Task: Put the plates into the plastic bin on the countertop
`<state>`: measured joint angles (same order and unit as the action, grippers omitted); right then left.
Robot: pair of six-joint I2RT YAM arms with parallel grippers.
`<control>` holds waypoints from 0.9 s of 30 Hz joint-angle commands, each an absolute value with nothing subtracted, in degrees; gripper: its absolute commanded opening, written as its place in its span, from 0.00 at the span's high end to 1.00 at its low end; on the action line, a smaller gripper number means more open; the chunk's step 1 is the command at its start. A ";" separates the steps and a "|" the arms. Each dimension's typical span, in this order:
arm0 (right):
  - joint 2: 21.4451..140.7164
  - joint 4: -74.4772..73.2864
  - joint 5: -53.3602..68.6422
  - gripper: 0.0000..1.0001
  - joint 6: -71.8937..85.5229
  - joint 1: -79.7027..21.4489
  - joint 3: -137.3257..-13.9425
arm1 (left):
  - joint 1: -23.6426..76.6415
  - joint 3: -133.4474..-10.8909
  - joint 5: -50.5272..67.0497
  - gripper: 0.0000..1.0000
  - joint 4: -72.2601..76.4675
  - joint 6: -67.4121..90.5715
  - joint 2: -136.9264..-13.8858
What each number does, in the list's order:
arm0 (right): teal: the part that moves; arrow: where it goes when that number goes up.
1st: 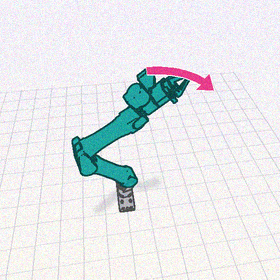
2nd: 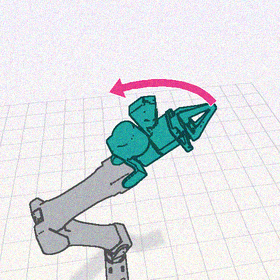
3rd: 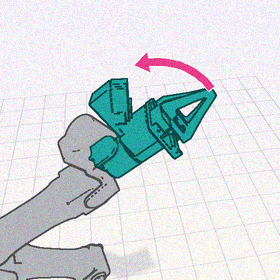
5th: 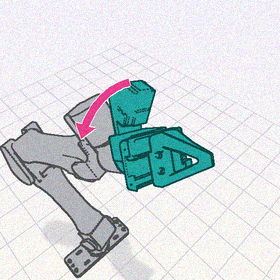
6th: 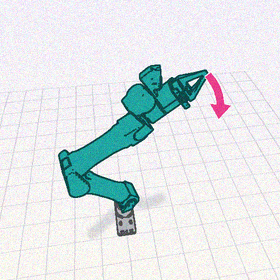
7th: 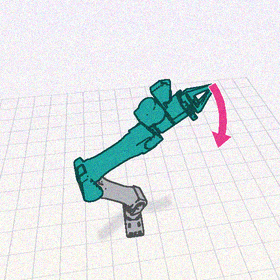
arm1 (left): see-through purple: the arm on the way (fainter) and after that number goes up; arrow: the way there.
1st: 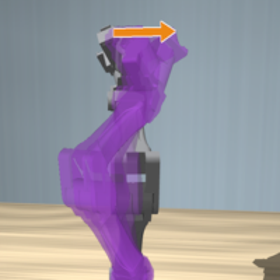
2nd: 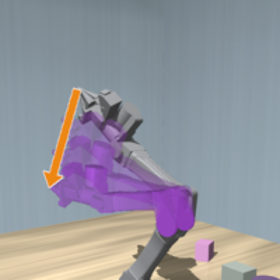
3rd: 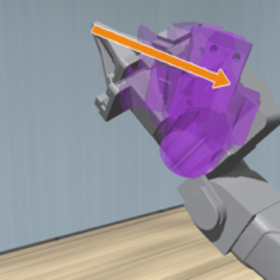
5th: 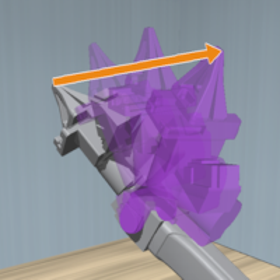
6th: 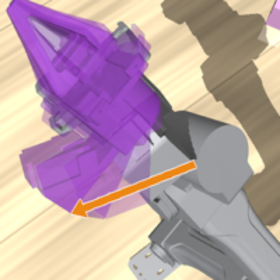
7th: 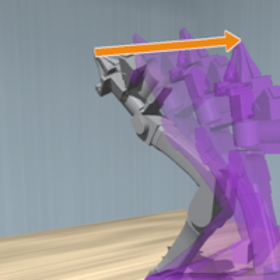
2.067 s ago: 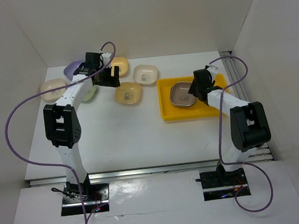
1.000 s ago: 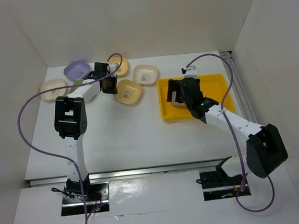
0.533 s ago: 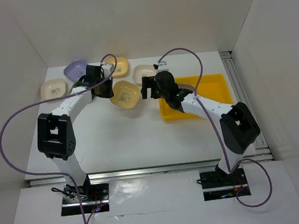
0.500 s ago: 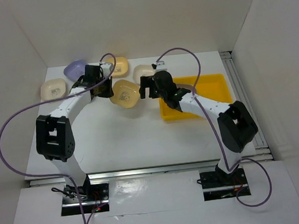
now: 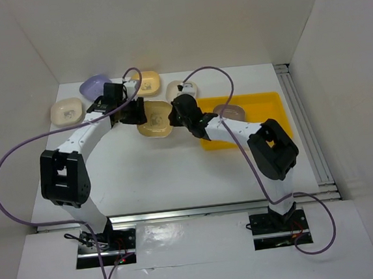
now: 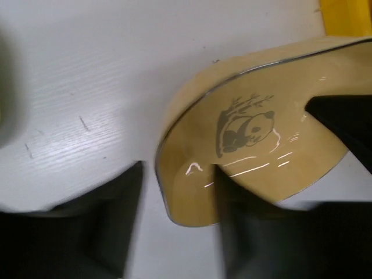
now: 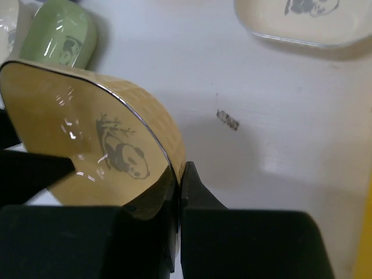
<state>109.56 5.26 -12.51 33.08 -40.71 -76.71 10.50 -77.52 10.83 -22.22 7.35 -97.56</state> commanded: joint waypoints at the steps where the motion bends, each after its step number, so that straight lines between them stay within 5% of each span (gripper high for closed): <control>1: 108.55 0.81 -16.34 1.00 31.73 -41.84 -78.57 | 11.60 -78.84 14.33 0.10 -18.72 7.82 -94.92; 3: 105.67 -2.89 -17.75 1.00 29.98 -39.31 -78.57 | 11.60 -79.37 13.80 0.00 -18.72 7.82 -94.92; 14: 89.21 -15.55 -6.25 1.00 19.61 -15.31 -70.85 | 5.37 -81.12 17.67 0.00 -19.25 3.69 -96.41; 27: 96.50 -20.92 0.53 1.00 12.83 -4.22 -71.98 | 5.89 -91.83 17.06 0.00 -25.31 -0.35 -105.99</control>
<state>95.29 -20.49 -0.51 14.76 -4.67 -71.66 5.43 -87.48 16.36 -23.73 1.63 -105.14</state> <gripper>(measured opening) 0.025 0.997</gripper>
